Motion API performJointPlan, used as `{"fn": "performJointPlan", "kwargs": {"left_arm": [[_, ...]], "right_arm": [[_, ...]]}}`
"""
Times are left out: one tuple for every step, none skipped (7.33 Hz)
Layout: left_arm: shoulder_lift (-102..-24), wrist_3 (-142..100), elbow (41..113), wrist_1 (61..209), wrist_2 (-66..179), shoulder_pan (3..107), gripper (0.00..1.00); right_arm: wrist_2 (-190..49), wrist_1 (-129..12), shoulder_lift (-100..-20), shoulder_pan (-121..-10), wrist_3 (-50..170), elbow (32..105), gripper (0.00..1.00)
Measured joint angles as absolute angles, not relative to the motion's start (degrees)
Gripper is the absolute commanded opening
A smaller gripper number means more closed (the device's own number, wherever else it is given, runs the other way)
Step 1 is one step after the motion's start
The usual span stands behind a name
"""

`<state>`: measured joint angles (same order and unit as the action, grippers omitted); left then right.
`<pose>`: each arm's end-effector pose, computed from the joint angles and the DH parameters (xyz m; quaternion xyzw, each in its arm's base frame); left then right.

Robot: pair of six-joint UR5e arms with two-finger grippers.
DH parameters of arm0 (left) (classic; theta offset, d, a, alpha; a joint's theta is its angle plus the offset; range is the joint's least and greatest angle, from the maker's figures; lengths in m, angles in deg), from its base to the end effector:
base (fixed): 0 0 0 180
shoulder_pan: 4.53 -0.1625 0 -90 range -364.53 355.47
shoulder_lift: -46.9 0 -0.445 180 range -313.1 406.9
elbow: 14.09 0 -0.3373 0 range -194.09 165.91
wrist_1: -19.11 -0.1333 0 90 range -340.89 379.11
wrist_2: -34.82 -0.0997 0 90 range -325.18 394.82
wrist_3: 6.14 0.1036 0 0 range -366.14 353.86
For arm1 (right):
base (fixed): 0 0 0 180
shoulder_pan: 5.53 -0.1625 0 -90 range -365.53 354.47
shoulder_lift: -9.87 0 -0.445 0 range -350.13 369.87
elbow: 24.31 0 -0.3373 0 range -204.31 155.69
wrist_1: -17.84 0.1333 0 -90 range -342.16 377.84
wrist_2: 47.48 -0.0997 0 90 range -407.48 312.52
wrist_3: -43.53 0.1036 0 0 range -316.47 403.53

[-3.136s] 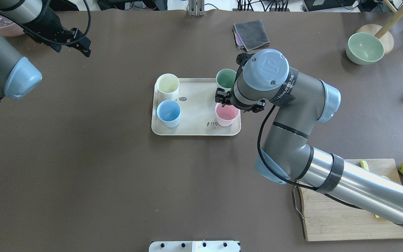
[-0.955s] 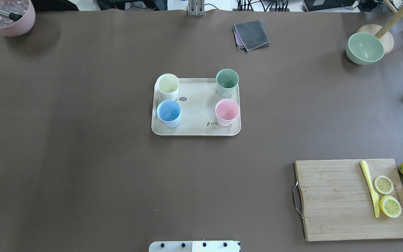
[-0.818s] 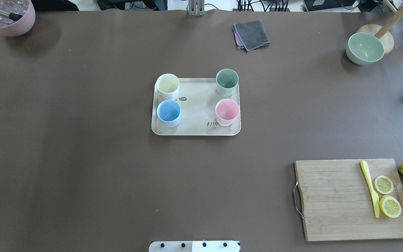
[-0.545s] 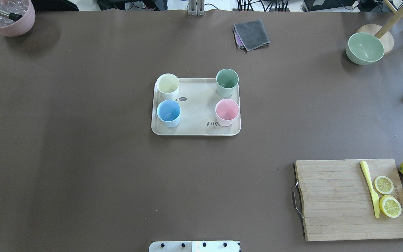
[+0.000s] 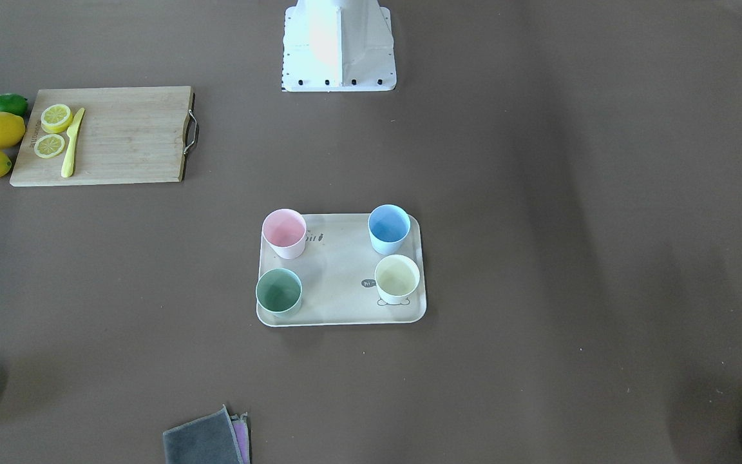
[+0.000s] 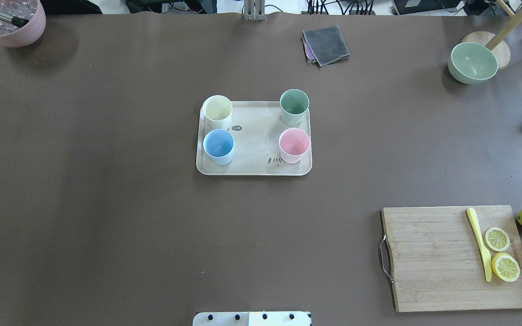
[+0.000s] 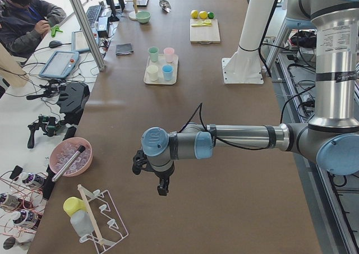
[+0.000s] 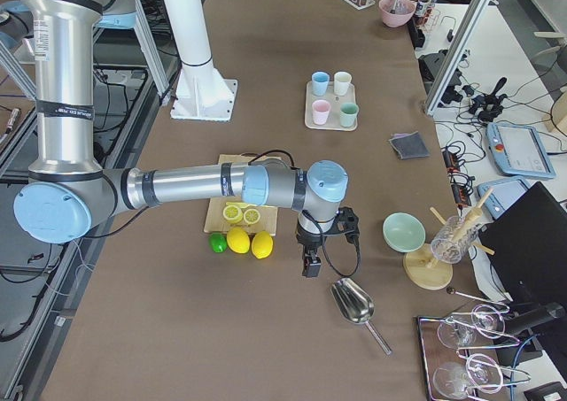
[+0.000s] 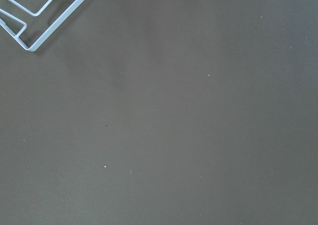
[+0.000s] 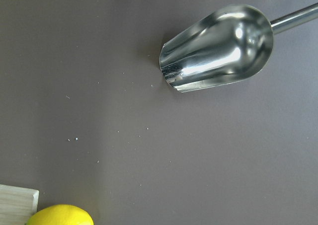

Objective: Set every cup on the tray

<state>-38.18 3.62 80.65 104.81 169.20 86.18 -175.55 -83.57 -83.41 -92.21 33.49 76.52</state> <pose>-0.0657 -0.3920 0.6885 -0.0016 0.3791 0.0583 0.9235 0.0460 -0.4062 0.6505 -0.0127 -0.3273 -0.0990 0.9396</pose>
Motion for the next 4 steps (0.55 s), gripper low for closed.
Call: {"fn": "performJointPlan", "kwargs": {"left_arm": [[-38.23,3.60,81.28,104.91,168.48,86.28,0.97],[-38.49,3.62,82.23,105.12,167.16,86.29,0.97],[-38.72,3.65,83.25,105.25,166.27,86.29,0.97],[-38.80,3.63,83.92,105.30,165.90,86.28,0.97]], "right_arm": [[-175.61,-83.60,-83.42,-92.17,33.55,76.61,1.00],[-175.90,-83.43,-83.45,-92.16,33.58,76.59,1.00],[-176.33,-83.17,-83.50,-92.16,33.59,76.50,1.00],[-176.55,-83.05,-83.53,-92.14,33.59,76.45,1.00]]}}
